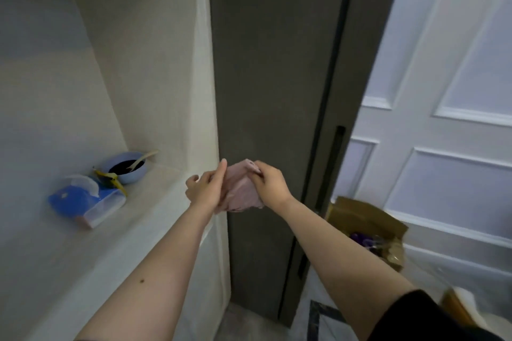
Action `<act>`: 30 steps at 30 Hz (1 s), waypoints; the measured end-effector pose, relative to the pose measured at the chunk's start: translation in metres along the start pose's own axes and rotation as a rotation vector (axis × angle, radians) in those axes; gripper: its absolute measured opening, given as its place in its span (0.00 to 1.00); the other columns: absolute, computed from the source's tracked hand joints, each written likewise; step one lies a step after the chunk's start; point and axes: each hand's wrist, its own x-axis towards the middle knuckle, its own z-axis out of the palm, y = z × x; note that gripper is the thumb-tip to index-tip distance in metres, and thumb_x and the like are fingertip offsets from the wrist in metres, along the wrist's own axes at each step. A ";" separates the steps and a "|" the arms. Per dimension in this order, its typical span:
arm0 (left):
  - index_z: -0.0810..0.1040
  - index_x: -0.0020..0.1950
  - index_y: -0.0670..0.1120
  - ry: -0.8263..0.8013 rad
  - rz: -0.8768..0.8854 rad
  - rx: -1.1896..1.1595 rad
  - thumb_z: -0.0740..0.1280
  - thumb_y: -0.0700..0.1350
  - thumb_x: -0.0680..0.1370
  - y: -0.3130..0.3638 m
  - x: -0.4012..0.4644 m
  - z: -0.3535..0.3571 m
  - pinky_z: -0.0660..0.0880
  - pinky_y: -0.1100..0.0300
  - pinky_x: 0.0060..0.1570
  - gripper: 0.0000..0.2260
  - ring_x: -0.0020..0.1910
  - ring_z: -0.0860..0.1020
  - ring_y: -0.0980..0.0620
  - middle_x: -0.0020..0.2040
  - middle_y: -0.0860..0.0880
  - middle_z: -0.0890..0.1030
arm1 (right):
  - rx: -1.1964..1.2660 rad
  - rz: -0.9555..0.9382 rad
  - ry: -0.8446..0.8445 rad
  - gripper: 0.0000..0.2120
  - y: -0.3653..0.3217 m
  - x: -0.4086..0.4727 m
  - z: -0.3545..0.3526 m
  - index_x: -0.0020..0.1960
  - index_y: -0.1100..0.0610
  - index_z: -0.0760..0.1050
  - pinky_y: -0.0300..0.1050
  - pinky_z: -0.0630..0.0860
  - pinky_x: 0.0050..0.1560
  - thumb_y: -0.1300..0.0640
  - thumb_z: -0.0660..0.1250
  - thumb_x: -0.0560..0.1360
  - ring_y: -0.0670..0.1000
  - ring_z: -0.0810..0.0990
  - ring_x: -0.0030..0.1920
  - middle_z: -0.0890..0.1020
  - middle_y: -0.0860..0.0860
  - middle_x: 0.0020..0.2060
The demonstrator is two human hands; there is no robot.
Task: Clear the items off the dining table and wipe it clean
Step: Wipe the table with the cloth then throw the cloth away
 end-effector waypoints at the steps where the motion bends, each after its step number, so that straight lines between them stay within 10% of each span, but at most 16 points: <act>1: 0.80 0.55 0.51 -0.067 0.022 0.013 0.59 0.72 0.69 0.003 -0.016 0.004 0.64 0.50 0.70 0.29 0.66 0.68 0.43 0.67 0.45 0.67 | 0.032 0.044 0.037 0.07 -0.002 -0.017 -0.013 0.48 0.57 0.76 0.49 0.78 0.52 0.60 0.60 0.79 0.52 0.81 0.47 0.82 0.54 0.44; 6: 0.79 0.49 0.52 -0.359 0.151 0.019 0.67 0.76 0.54 0.023 -0.087 0.036 0.76 0.50 0.58 0.35 0.53 0.78 0.48 0.55 0.49 0.79 | 0.114 0.223 0.183 0.06 -0.005 -0.088 -0.079 0.52 0.54 0.74 0.41 0.78 0.51 0.58 0.59 0.80 0.45 0.79 0.47 0.80 0.48 0.45; 15: 0.76 0.41 0.45 -0.741 0.406 0.049 0.79 0.49 0.64 0.049 -0.255 0.170 0.75 0.55 0.42 0.15 0.41 0.78 0.49 0.41 0.47 0.81 | -0.135 0.473 0.616 0.10 0.020 -0.257 -0.238 0.55 0.64 0.75 0.44 0.72 0.47 0.60 0.62 0.78 0.55 0.78 0.49 0.81 0.61 0.49; 19: 0.74 0.41 0.45 -0.862 0.458 0.047 0.79 0.48 0.64 0.062 -0.352 0.223 0.73 0.57 0.40 0.16 0.41 0.78 0.49 0.41 0.47 0.80 | -0.190 0.586 0.784 0.11 0.032 -0.347 -0.302 0.53 0.64 0.75 0.55 0.74 0.52 0.57 0.61 0.78 0.59 0.78 0.50 0.81 0.61 0.48; 30: 0.72 0.42 0.44 -0.995 0.562 0.074 0.73 0.46 0.70 0.061 -0.633 0.339 0.70 0.55 0.44 0.12 0.47 0.79 0.42 0.45 0.42 0.81 | -0.248 0.744 1.087 0.11 0.036 -0.577 -0.452 0.38 0.56 0.69 0.43 0.65 0.40 0.57 0.60 0.79 0.53 0.73 0.42 0.75 0.55 0.40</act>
